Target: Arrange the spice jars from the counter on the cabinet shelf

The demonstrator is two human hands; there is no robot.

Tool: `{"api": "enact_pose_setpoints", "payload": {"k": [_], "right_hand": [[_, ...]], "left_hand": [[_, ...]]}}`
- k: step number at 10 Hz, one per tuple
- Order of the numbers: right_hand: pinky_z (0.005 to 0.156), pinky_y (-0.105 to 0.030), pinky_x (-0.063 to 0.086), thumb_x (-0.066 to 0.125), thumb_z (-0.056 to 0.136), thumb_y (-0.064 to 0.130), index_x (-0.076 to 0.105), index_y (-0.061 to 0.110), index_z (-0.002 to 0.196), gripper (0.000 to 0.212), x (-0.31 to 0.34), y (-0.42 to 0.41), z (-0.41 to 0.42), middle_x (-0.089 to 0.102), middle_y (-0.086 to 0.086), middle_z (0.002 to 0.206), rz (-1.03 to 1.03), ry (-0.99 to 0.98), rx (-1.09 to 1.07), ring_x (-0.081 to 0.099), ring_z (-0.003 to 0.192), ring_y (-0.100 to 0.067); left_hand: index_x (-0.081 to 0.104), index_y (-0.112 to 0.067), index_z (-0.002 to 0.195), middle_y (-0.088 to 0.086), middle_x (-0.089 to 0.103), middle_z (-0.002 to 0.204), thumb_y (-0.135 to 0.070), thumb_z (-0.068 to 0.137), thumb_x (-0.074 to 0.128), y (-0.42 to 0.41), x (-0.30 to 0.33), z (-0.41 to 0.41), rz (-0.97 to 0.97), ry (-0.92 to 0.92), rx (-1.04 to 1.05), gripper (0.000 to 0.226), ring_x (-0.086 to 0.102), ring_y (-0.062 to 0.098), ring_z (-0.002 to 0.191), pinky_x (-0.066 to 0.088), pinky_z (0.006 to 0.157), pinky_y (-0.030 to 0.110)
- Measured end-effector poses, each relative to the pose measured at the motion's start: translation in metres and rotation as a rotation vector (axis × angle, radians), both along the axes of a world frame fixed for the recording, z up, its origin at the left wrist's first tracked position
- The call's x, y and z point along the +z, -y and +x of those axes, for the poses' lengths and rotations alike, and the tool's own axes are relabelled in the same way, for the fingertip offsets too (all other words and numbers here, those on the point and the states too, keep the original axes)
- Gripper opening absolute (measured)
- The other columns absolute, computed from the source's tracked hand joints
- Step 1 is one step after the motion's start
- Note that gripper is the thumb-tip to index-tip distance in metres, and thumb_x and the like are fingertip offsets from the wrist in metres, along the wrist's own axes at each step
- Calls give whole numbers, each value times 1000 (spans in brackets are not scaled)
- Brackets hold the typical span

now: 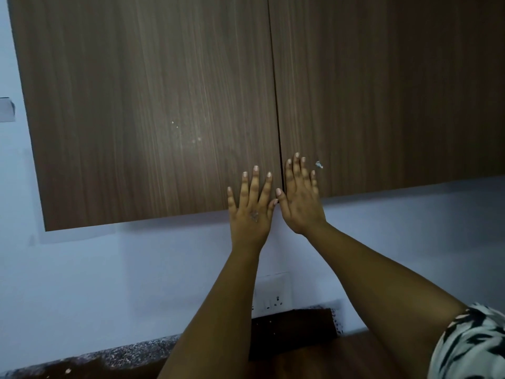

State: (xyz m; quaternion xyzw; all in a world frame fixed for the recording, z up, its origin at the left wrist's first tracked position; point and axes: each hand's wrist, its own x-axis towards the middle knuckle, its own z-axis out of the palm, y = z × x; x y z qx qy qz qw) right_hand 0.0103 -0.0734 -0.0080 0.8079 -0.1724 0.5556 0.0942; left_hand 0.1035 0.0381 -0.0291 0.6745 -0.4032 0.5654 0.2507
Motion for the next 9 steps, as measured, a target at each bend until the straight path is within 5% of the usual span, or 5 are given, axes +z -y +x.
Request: {"api": "enact_pose_setpoints", "payload": {"k": [5, 9], "right_hand": [[120, -41, -11, 22, 102, 37, -11, 11, 154, 66, 5, 0, -8, -23, -4, 160, 13, -87, 24, -22, 148, -18], [123, -39, -3, 29, 102, 39, -5, 9, 155, 70, 14, -8, -54, -14, -7, 163, 25, -140, 72, -15, 150, -19]], "left_hand": [[0, -17, 156, 5, -11, 163, -39, 104, 27, -3, 13, -18, 160, -159, 1, 62, -16, 25, 149, -18, 115, 52], [-7, -9, 154, 7, -17, 161, -31, 105, 24, -8, 23, -71, 121, -251, -103, 61, -21, 18, 147, -15, 119, 37]]}}
